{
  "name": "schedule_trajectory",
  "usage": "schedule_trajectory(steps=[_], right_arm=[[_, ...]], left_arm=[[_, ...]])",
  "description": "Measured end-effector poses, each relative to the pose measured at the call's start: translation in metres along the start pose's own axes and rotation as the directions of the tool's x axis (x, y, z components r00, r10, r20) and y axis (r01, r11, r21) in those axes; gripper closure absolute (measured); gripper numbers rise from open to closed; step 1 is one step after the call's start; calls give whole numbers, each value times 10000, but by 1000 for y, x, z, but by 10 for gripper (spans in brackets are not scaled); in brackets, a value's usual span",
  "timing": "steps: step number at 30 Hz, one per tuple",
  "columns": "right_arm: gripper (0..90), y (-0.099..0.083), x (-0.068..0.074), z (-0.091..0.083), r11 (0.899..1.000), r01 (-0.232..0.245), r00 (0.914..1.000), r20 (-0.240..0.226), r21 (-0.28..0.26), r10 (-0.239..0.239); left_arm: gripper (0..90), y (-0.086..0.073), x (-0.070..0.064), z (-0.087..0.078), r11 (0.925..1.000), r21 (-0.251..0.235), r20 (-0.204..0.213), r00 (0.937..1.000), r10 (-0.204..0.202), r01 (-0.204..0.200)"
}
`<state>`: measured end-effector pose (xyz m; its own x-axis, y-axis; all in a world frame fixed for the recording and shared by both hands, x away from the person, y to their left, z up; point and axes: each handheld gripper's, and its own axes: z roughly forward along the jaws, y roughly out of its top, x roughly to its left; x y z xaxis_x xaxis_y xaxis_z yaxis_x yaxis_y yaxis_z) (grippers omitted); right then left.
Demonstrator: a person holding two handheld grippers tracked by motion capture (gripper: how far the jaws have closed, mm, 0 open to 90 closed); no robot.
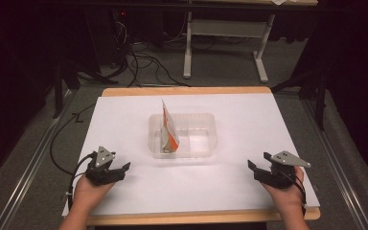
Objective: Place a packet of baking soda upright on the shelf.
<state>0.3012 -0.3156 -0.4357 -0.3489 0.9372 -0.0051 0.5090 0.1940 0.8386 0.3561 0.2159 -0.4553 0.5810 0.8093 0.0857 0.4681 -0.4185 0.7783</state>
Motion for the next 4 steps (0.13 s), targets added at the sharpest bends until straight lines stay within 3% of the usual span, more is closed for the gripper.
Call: schedule_trajectory(steps=[4], right_arm=[[307,-1,-1,1,9999,-77,10000,29,93,77]], left_arm=[[307,0,1,-1,9999,-40,52,9999,-161,161]])
